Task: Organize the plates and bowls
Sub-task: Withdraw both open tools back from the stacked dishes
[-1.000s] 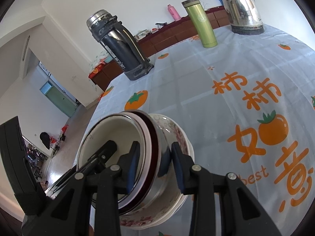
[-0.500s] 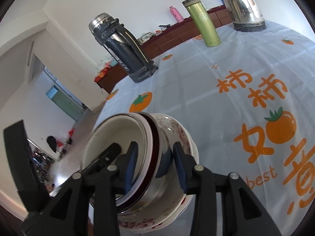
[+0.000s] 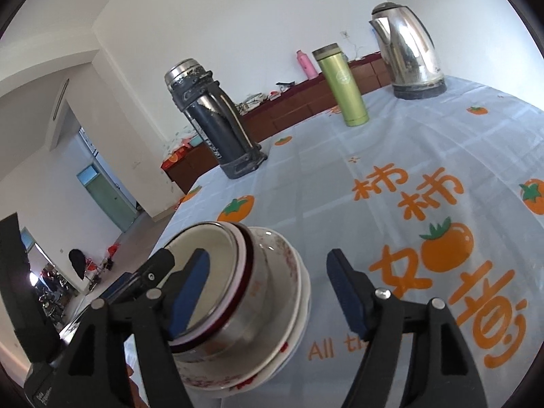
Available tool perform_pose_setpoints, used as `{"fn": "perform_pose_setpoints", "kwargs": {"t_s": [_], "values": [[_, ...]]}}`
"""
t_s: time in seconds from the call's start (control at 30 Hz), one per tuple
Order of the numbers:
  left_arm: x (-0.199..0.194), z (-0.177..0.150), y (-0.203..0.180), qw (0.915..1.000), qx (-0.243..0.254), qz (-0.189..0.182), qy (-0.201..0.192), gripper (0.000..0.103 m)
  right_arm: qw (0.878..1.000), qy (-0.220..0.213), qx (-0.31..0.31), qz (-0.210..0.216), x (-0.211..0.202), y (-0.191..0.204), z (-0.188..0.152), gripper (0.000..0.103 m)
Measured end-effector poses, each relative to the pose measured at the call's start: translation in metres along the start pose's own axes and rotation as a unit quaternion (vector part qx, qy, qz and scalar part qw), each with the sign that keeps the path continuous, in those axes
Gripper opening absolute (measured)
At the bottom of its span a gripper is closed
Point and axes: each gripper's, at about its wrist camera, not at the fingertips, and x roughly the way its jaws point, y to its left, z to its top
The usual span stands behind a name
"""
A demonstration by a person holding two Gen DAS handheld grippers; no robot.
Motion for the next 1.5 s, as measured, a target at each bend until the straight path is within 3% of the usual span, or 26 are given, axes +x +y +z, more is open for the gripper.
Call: {"fn": "perform_pose_setpoints", "kwargs": {"t_s": [0.23,0.83,0.97,1.5], "values": [[-0.009,-0.009,0.001,0.9999,-0.008,0.003,-0.013,0.078,1.0,-0.018,-0.016,-0.016,-0.009,0.0,-0.002,0.074],[-0.035,-0.027,-0.005,0.9984,0.012,0.02,-0.052,0.08,0.997,-0.053,-0.044,-0.035,-0.035,0.002,-0.014,0.088],[-0.042,-0.029,-0.008,0.9972,0.021,0.025,-0.067,0.087,0.996,-0.068,-0.054,-0.037,-0.044,0.005,-0.018,0.095],[-0.058,-0.037,-0.013,0.9952,0.046,0.025,-0.083,0.09,0.992,-0.098,-0.07,-0.048,-0.069,0.006,-0.028,0.1]]}}
